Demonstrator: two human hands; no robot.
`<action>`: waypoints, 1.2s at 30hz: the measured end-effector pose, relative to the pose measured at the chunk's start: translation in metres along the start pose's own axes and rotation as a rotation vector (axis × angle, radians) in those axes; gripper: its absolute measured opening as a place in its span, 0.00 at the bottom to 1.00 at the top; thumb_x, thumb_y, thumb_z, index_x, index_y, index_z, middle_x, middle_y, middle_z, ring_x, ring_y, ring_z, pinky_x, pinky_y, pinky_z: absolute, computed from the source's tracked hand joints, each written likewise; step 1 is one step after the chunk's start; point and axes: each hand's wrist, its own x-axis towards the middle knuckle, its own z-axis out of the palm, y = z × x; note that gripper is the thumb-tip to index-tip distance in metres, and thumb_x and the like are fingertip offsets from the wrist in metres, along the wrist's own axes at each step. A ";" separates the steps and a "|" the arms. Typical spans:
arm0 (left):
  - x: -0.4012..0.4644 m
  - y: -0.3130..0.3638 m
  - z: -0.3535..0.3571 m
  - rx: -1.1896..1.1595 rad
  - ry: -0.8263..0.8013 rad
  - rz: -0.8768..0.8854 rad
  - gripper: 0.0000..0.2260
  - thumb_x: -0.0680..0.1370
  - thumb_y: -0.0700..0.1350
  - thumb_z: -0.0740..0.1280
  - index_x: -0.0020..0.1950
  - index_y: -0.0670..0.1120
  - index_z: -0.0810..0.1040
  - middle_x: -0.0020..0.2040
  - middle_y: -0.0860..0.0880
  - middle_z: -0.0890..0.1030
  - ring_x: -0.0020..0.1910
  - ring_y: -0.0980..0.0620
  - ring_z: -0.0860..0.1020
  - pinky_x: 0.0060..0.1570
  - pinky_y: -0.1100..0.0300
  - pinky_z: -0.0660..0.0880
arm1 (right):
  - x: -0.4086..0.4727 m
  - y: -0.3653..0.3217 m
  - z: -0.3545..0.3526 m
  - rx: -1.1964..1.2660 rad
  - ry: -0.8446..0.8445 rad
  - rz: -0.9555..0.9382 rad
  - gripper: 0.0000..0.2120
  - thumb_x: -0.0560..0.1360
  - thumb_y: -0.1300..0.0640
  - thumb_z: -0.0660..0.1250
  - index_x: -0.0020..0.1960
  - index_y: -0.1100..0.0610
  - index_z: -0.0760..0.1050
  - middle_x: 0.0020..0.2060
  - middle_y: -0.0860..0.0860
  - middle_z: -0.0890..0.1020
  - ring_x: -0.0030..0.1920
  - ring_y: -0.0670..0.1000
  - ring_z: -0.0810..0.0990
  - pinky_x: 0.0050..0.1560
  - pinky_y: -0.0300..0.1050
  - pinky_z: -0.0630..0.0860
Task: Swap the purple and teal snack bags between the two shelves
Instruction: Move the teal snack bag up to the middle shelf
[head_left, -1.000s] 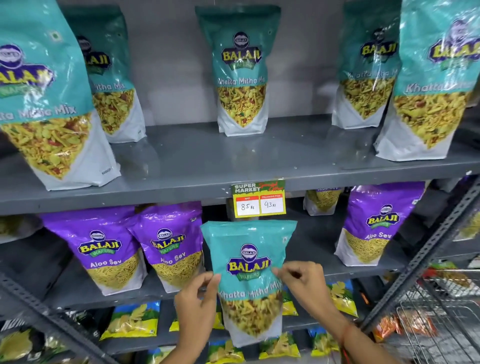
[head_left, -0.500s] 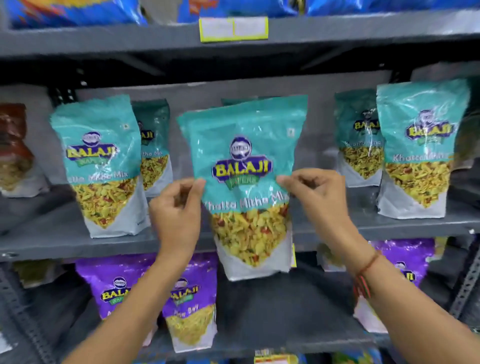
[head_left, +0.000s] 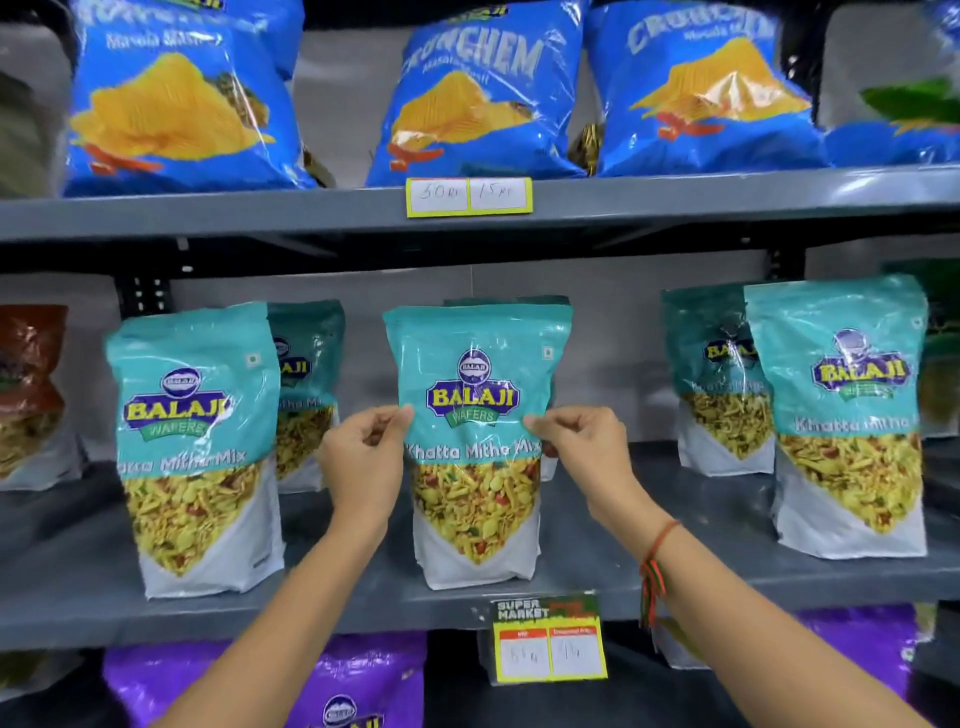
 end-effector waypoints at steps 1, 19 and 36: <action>0.000 0.000 0.001 0.004 -0.006 0.013 0.03 0.74 0.46 0.72 0.42 0.54 0.82 0.39 0.53 0.84 0.40 0.52 0.83 0.49 0.50 0.81 | 0.001 0.003 0.000 0.006 -0.013 0.001 0.14 0.71 0.54 0.76 0.41 0.67 0.84 0.43 0.72 0.82 0.36 0.51 0.74 0.42 0.48 0.75; -0.036 -0.048 -0.029 0.579 -0.690 -0.174 0.39 0.49 0.70 0.78 0.57 0.61 0.75 0.54 0.60 0.83 0.54 0.58 0.81 0.55 0.55 0.78 | -0.040 0.049 -0.013 -0.545 -0.703 0.015 0.42 0.64 0.43 0.81 0.72 0.44 0.65 0.60 0.36 0.75 0.60 0.40 0.74 0.51 0.24 0.68; -0.044 -0.049 0.028 0.485 -0.697 -0.185 0.40 0.49 0.66 0.79 0.59 0.57 0.76 0.56 0.58 0.83 0.55 0.57 0.80 0.56 0.55 0.79 | -0.019 0.063 -0.055 -0.496 -0.619 0.150 0.35 0.62 0.47 0.83 0.64 0.39 0.70 0.63 0.39 0.80 0.57 0.34 0.77 0.53 0.29 0.72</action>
